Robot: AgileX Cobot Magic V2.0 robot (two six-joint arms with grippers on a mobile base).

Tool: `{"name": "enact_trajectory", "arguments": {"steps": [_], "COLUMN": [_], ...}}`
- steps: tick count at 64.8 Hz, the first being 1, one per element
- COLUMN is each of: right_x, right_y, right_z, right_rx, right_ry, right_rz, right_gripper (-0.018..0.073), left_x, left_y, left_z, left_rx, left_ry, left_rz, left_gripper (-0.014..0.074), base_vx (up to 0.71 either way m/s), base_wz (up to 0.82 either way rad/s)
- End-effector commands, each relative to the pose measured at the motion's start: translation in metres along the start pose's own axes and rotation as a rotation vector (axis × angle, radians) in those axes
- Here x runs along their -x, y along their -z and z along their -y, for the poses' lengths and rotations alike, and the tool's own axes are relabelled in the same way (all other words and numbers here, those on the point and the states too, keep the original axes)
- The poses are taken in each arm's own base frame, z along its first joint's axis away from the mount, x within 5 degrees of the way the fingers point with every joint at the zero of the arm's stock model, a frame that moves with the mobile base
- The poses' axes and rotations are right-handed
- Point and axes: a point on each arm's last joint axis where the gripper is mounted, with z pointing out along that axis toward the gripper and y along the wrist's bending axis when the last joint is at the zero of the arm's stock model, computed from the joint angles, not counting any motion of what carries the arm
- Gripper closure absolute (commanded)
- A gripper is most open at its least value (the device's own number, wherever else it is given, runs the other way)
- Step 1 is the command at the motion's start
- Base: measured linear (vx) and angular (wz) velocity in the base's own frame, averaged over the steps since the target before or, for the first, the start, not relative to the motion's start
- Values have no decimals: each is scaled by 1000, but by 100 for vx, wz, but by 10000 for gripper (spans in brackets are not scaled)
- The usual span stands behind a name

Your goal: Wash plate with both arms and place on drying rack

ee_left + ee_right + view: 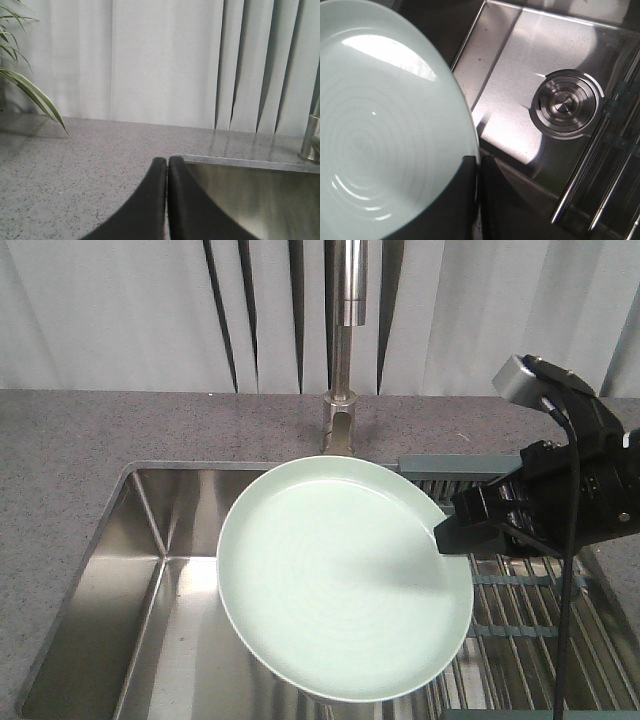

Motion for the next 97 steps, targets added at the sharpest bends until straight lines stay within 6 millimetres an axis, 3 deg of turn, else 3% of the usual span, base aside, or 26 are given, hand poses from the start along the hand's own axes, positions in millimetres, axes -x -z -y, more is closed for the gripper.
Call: {"name": "enact_trajectory", "arguments": {"steps": [1, 18, 31, 46, 53, 64, 74, 84, 97], "right_x": [5, 5, 5, 5, 5, 5, 5, 5, 5], "right_y": [12, 12, 12, 12, 12, 12, 12, 12, 12], "right_z": [-10, -10, -10, -10, -10, -10, -10, -10, -10], "right_rx": [35, 34, 34, 34, 34, 34, 34, 34, 35], "right_ry": [11, 11, 11, 11, 11, 11, 11, 11, 11], "right_rz": [77, 77, 77, 77, 77, 77, 77, 77, 78], "right_gripper": [568, 568, 568, 568, 568, 568, 568, 568, 568], "left_x": [17, 17, 30, 81, 109, 131, 131, 114, 97], "left_y": [2, 3, 4, 1, -8, -33, -63, -90, -111], "left_z": [2, 2, 3, 9, 12, 16, 17, 15, 14], "left_rx": [-15, -15, -20, -27, -24, -16, -15, -6, 4], "left_ry": [17, 17, 33, 49, 44, -16, -69, -63, -53], "left_rz": [116, 119, 174, 138, 45, -180, -370, -499, -592], "left_gripper": [603, 603, 603, 603, 603, 603, 603, 603, 603], "base_vx": [0, 0, 0, 0, 0, 0, 0, 0, 0], "base_wz": [0, 0, 0, 0, 0, 0, 0, 0, 0]}}
